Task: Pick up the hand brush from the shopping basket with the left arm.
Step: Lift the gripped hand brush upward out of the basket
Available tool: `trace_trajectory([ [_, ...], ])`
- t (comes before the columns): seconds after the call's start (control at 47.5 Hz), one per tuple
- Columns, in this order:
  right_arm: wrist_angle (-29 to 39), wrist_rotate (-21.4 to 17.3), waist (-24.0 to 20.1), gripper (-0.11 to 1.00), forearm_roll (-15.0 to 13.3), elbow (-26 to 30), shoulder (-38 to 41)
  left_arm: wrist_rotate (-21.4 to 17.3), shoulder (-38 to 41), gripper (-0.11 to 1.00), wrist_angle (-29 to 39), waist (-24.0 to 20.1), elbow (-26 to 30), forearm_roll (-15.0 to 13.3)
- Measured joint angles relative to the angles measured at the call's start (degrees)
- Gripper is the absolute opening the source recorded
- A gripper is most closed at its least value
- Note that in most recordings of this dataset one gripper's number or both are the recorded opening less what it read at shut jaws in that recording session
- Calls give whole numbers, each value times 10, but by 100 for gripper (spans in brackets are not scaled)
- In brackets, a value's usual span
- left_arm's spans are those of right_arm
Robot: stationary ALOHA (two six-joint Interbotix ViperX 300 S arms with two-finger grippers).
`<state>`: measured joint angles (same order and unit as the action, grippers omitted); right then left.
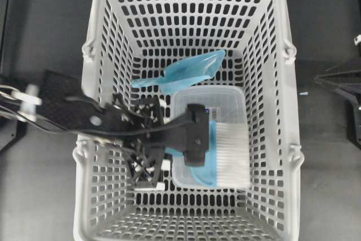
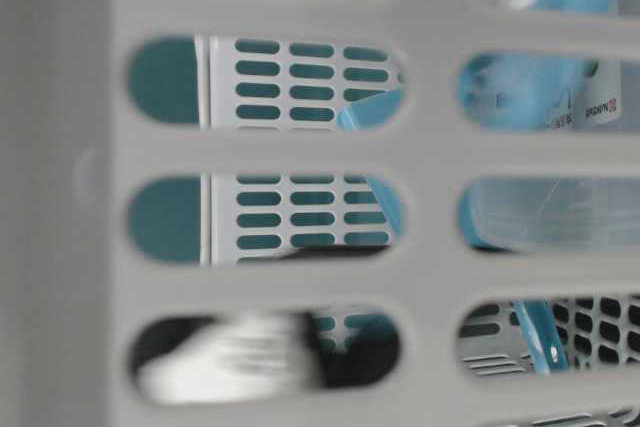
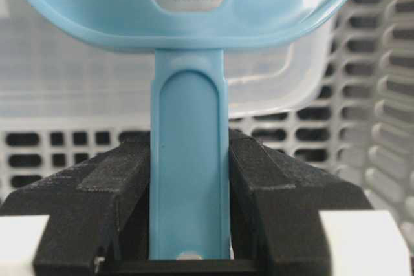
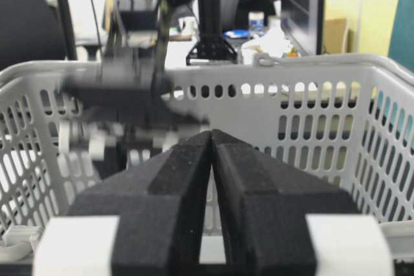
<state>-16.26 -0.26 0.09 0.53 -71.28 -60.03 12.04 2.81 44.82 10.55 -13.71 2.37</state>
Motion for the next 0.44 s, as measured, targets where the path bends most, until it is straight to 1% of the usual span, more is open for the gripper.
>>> trace_trajectory([
  [0.126, 0, 1, 0, 0, 1, 0, -1, -3, -47, 26, 20, -8, 23, 0],
  [0.274, 0, 0, 3, 0, 1, 0, -5, -16, -93, 26, 70, -10, 66, 0],
  [0.442, 0, 0, 4, 0, 1, 0, -7, -38, -113, 26, 131, -11, 116, 0],
])
